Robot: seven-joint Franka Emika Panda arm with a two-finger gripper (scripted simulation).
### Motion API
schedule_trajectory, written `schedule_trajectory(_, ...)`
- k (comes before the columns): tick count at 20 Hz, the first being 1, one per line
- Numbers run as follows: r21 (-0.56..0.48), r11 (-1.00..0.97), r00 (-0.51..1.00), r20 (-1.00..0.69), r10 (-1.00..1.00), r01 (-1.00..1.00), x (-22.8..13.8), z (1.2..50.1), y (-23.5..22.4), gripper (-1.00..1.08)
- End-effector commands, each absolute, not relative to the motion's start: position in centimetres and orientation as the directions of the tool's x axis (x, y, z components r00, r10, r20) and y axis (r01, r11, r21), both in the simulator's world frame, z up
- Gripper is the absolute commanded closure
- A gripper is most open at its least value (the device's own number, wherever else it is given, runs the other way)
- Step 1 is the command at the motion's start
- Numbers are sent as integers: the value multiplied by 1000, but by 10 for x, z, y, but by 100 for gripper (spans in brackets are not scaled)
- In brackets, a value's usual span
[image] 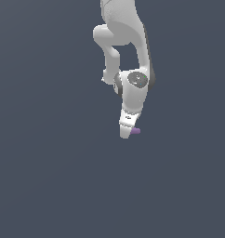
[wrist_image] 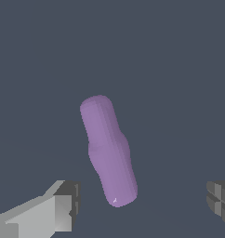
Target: Pick up the object and move it to a goal position.
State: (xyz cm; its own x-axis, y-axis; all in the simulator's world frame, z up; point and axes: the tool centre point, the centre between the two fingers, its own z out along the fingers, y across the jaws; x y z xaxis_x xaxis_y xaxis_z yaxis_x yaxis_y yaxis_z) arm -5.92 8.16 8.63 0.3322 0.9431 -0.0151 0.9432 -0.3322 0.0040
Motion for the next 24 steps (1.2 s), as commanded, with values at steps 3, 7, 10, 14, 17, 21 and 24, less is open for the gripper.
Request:
schedule_trajectory(3, 2, -211, 211, -9, 977, 977, -67, 79, 90, -92)
schedule_trajectory(7, 0, -132, 132, -5, 991, 991, -72, 74, 96, -92)
schedule_trajectory(10, 0, -89, 89, -3, 996, 996, -75, 72, 99, -92)
schedule_trajectory(14, 0, -56, 56, 0, 998, 998, -77, 70, 101, -92)
schedule_trajectory(17, 0, -49, 49, 0, 999, 999, -78, 70, 102, -92)
schedule_trajectory(21, 0, -53, 53, 0, 999, 999, -78, 67, 102, -92)
schedule_trajectory(24, 0, -52, 52, 0, 999, 999, -78, 58, 102, -92)
